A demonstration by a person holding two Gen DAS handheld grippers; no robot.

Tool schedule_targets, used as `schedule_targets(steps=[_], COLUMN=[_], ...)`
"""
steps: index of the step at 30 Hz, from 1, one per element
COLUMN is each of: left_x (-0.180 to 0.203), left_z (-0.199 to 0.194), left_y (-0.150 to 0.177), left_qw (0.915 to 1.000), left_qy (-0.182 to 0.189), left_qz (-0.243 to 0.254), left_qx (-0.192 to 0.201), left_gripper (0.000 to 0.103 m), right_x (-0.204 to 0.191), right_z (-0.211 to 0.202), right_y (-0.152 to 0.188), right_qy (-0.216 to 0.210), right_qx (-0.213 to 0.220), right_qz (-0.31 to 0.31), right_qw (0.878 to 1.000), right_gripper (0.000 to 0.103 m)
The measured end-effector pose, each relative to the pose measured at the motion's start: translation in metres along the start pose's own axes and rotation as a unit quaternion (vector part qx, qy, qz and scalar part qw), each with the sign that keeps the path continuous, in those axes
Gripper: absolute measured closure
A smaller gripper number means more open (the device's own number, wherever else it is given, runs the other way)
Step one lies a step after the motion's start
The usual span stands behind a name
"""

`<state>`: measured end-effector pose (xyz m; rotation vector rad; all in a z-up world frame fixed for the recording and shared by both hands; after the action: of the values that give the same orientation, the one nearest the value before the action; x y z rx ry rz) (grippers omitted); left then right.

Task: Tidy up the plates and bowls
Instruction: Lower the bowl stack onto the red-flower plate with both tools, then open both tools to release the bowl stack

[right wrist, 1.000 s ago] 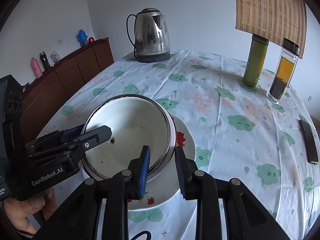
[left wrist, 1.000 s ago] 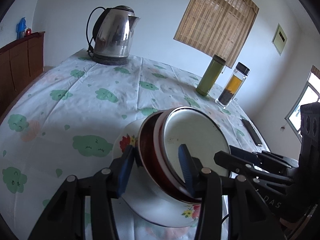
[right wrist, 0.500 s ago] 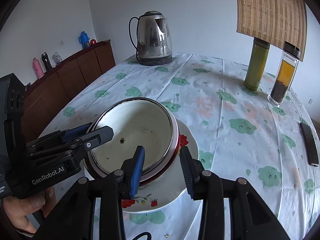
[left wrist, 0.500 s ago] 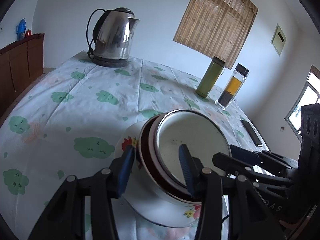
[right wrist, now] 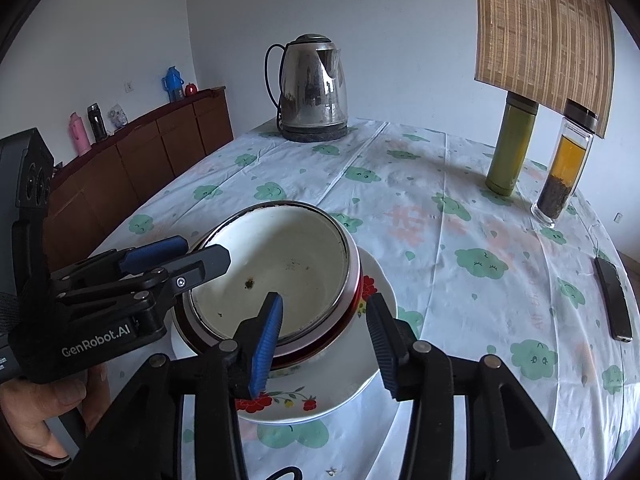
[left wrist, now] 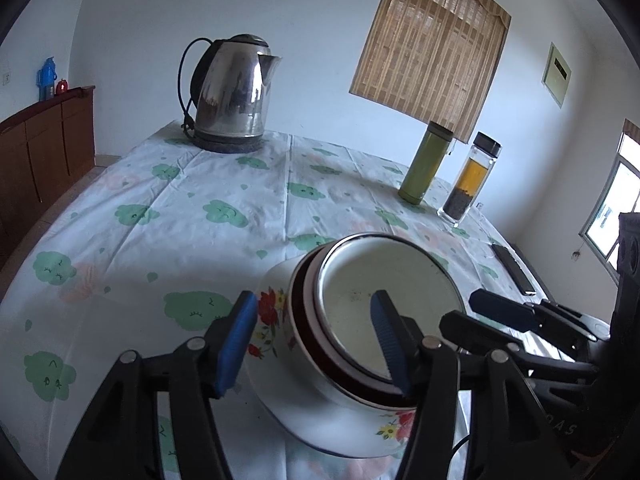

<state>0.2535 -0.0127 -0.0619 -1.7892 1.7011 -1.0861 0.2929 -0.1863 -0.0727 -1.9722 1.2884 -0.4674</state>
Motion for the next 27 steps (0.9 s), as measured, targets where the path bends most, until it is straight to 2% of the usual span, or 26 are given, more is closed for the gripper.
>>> schedule_targets(steps=[5,7,9,12,14,16,20,27], left_x=[-0.001,-0.001,0.000,0.002,0.005,0.009,0.016,0.015], left_z=[-0.011,-0.015,-0.017,-0.020,-0.023,-0.027,-0.031,-0.027], left_y=[-0.007,-0.009,-0.011,-0.013,-0.014,-0.014,-0.016,-0.014], left_qw=[0.9994,0.9982,0.9973,0.9965,0.9953,0.9937,0.9910,0.9908], left_qy=[-0.013,-0.029,-0.035,-0.034,-0.035,-0.037,-0.041,-0.047], left_qz=[0.007,0.015,0.020,0.026,0.033,0.042,0.057,0.061], left_qx=[0.032,0.050,0.062,0.071,0.084,0.097,0.114,0.111], left_gripper=[0.038,0.028,0.025,0.025,0.022,0.010,0.009,0.009], right_x=[-0.003,-0.002,0.000,0.004,0.009,0.013,0.018,0.023], right_z=[-0.017,-0.023,-0.028,-0.032,-0.035,-0.035,-0.043,-0.047], right_y=[-0.008,-0.010,-0.011,-0.011,-0.011,-0.011,-0.011,-0.009], right_qy=[0.013,0.037,0.068,0.084,0.079,0.075,0.080,0.083], right_qx=[0.068,0.104,0.140,0.167,0.176,0.174,0.180,0.191], right_qz=[-0.014,-0.026,-0.040,-0.048,-0.038,-0.030,-0.022,-0.015], right_qw=[0.998,0.994,0.987,0.981,0.980,0.981,0.980,0.978], right_gripper=[0.056,0.051,0.043,0.043,0.042,0.041,0.040,0.039])
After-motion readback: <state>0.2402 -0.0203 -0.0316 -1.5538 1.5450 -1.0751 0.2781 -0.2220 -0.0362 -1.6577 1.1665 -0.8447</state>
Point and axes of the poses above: each gripper's, at about its wrist camera, not at the fingertips, and z roughly the way its jaws point, x to its right, y to its underside, the point moved 5 cm from there along z, roughly the way its jaws point, and after that the axes turned 4 degrees about -y, right-handed, at the moved point
